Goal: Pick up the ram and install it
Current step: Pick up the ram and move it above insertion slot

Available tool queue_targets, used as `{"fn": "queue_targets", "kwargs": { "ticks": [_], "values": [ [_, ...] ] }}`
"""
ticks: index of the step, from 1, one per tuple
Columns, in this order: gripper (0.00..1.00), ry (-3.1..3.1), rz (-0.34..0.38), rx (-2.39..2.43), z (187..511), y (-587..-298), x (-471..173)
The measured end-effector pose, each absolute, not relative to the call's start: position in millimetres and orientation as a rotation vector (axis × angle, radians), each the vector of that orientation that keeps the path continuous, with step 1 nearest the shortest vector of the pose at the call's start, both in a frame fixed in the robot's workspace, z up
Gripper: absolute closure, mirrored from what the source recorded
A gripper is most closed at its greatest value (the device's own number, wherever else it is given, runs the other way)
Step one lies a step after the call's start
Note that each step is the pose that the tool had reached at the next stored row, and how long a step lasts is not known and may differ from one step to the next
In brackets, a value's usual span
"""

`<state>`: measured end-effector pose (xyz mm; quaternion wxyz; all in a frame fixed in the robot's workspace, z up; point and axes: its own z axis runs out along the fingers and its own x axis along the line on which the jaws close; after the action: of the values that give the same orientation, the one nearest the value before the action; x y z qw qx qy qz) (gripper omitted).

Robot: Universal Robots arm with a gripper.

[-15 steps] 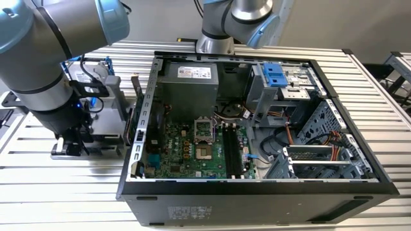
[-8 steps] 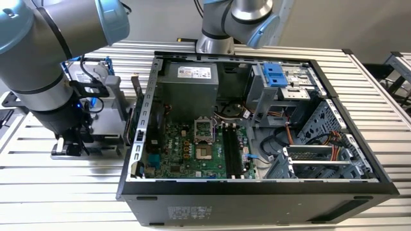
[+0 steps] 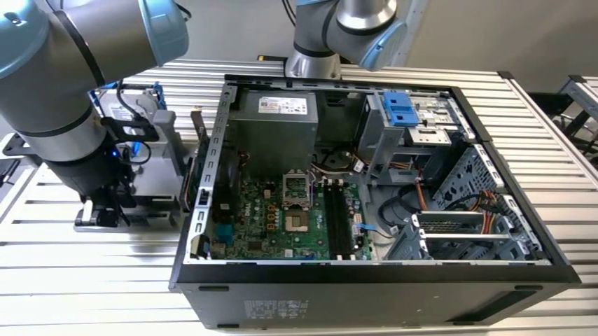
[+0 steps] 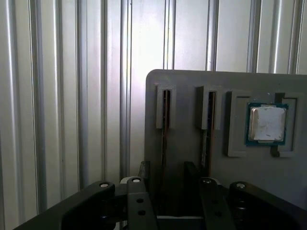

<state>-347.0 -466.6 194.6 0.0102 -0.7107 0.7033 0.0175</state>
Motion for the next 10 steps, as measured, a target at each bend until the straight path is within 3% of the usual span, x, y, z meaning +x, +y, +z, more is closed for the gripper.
{"fn": "queue_targets", "kwargs": {
  "ticks": [1, 2, 10],
  "values": [
    [0.0, 2.195, 0.055, -2.218, 194.6, -466.6, -347.0],
    [1.0, 2.195, 0.055, -2.218, 194.6, -466.6, -347.0],
    [1.0, 2.195, 0.055, -2.218, 194.6, -466.6, -347.0]
  ]
}}
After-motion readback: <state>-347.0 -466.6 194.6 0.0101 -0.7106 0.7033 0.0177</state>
